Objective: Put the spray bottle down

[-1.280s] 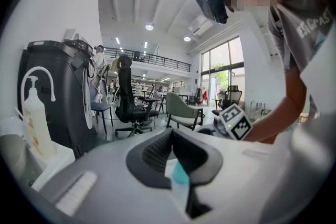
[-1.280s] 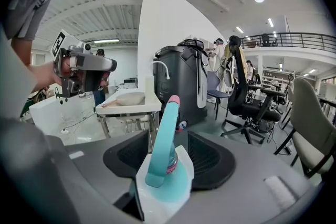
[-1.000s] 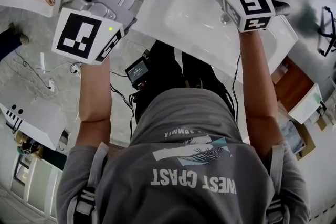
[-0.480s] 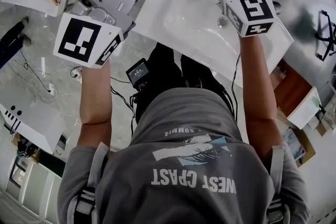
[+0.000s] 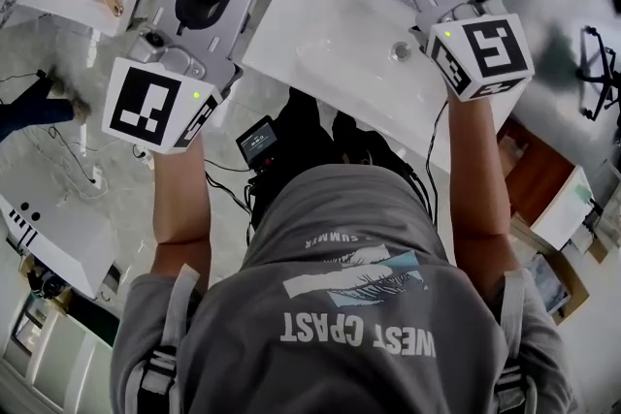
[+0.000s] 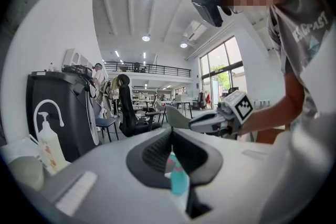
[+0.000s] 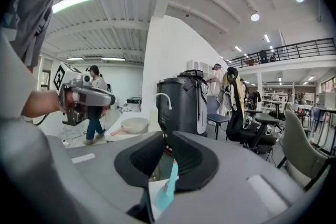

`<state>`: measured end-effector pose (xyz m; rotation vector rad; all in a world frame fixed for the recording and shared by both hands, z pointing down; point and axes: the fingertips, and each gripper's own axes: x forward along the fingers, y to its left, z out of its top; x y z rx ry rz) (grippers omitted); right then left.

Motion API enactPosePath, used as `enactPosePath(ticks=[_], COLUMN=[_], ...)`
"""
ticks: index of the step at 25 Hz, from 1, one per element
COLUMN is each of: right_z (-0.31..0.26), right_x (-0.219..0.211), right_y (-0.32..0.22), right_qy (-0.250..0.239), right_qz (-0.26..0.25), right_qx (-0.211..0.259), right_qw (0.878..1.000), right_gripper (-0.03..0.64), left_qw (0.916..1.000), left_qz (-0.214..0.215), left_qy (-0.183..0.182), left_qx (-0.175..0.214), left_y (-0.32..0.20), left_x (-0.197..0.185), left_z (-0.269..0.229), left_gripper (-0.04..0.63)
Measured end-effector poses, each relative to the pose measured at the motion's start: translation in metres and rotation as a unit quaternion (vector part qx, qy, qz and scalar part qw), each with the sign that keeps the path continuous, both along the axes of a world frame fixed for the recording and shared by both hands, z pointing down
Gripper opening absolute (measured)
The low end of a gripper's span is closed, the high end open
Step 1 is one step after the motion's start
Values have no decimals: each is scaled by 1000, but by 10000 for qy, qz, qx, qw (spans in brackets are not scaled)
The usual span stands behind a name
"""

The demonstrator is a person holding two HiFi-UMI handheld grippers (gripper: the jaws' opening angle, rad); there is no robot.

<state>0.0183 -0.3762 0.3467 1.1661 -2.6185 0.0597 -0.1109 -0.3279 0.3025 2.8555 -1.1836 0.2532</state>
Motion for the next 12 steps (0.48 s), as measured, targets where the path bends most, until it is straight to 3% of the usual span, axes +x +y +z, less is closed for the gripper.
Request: enactPosePath(ticks=[2, 12], right_z=[-15, -53], right_x=[2, -13], right_y=[11, 66], right_qy=[-87, 93], right_qz=[-81, -349], right_qx=[49, -39], right_qw=[9999, 9993], right_gripper=[0, 0], left_qw=[10000, 9998], left_qz=[-47, -159], left_qy=[6, -26], left_qx=[43, 125], left_y=[7, 49], left_x=[-1, -20], left_z=[-7, -27], left_gripper=[3, 3])
